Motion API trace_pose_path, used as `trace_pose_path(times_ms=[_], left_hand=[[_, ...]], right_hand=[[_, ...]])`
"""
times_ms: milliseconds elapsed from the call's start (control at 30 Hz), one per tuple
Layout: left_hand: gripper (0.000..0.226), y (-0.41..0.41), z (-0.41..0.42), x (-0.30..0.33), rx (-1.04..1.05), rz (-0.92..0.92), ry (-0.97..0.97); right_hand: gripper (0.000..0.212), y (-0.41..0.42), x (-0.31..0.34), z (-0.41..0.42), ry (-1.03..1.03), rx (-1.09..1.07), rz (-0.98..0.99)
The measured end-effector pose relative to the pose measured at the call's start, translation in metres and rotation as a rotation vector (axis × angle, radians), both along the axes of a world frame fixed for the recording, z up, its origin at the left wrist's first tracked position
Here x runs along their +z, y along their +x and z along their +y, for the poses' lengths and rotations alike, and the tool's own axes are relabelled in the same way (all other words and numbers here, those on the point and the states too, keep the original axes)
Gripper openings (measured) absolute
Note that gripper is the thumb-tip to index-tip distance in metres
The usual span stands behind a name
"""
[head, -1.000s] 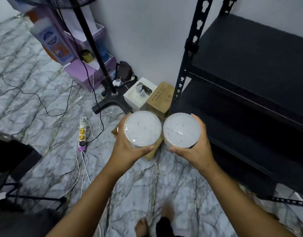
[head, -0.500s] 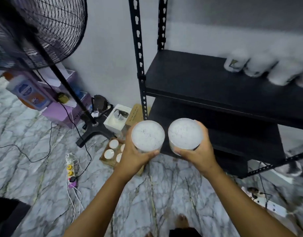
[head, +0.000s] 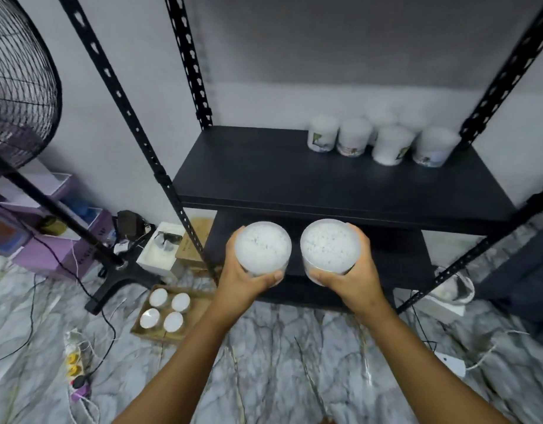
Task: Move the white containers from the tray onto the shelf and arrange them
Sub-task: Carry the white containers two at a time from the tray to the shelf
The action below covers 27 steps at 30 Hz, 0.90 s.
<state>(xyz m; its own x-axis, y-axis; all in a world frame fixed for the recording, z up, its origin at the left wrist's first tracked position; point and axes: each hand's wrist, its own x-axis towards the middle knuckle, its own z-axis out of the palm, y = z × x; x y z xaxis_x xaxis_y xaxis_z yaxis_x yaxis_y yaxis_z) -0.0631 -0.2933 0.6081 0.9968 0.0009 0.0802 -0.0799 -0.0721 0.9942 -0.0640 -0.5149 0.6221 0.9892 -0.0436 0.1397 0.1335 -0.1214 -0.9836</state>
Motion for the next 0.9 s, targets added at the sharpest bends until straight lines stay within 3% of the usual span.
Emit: trace_pose_path(times_ms=[467, 900], left_hand=[[0.091, 0.075, -0.135, 0.014, -0.147, -0.029, 0.009], [0.092, 0.190, -0.209, -0.008, -0.245, -0.008, -0.006]], right_hand=[[0.086, 0.044, 0.009, -0.126, -0.010, -0.164, -0.042], [0.085, 0.147, -0.007, -0.193, -0.023, -0.255, -0.003]])
